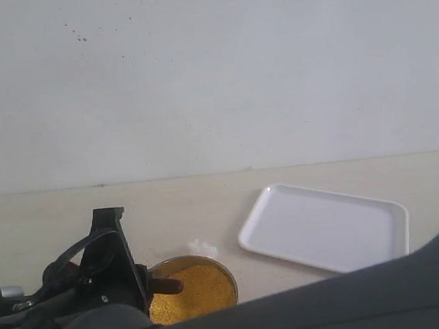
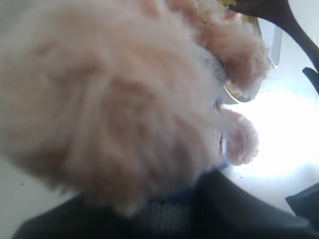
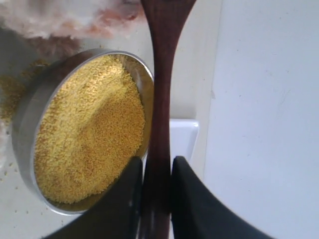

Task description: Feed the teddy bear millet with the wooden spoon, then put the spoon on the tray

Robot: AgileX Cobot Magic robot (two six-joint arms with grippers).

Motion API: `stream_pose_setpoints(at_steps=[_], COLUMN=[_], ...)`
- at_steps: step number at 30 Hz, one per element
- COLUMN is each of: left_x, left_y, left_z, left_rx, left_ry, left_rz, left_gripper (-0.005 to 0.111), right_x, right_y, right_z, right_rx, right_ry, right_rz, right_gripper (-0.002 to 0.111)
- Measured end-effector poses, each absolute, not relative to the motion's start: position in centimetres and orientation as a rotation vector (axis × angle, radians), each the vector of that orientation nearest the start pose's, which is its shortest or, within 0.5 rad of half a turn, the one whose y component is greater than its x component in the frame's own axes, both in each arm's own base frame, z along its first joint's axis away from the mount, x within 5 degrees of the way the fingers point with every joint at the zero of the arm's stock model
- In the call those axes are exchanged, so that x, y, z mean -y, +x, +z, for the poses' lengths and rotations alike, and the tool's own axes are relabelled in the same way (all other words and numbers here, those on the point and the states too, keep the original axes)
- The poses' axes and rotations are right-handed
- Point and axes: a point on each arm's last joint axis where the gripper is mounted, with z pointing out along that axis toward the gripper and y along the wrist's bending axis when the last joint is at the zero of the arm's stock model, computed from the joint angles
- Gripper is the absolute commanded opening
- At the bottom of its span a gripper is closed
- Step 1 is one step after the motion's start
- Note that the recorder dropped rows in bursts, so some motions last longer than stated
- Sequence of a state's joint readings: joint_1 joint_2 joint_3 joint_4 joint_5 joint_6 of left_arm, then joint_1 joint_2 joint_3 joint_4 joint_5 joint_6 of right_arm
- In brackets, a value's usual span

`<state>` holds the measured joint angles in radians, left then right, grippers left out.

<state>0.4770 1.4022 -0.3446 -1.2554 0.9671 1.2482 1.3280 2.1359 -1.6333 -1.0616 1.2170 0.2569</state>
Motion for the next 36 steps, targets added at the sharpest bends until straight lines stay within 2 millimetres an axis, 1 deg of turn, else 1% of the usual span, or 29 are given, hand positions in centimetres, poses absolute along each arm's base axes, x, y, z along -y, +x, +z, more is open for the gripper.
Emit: stream_pose_setpoints(at_steps=[6,13,15,17,18,19,24,33,36], left_x=[-1.0,-1.0,-1.0,-1.0,-1.0,-1.0,-1.0,-1.0,-1.0], left_y=[17.5,17.5,17.5,17.5,17.5,17.5,17.5,17.5,17.5], left_z=[15.8,15.8,15.8,15.8,15.8,15.8,15.8,15.8,15.8], left_rx=[-2.474,-2.474,-2.474,-2.474,-2.474,-2.474,-2.474,-2.474,-2.474], left_ry=[-0.238,-0.238,-0.238,-0.238,-0.238,-0.238,-0.238,-0.238,-0.238], left_rz=[-1.056,-1.056,-1.056,-1.056,-1.056,-1.056,-1.056,-1.056,-1.056], left_gripper=[0.004,0.004,0.004,0.004,0.004,0.004,0.004,0.004,0.004], right_x=[-40.3,-40.1,-40.0,-39.8,-39.7,-39.6,-39.0,-38.9,-38.8], right_y=[17.8,17.7,17.6,17.5,17.4,17.3,17.1,17.0,17.0], right_z=[21.3,22.3,22.1,21.9,21.8,21.8,21.3,21.7,22.1], right_rx=[-1.701,-1.702,-1.702,-1.706,-1.703,-1.701,-1.7,-1.708,-1.713], right_ry=[-1.567,-1.533,-1.541,-1.536,-1.543,-1.547,-1.568,-1.546,-1.53], right_rz=[-0.91,-0.887,-0.895,-0.897,-0.901,-0.902,-0.923,-0.909,-0.897], right_gripper=[0.008,0.008,0.008,0.004,0.0,0.0,0.0,0.0,0.0])
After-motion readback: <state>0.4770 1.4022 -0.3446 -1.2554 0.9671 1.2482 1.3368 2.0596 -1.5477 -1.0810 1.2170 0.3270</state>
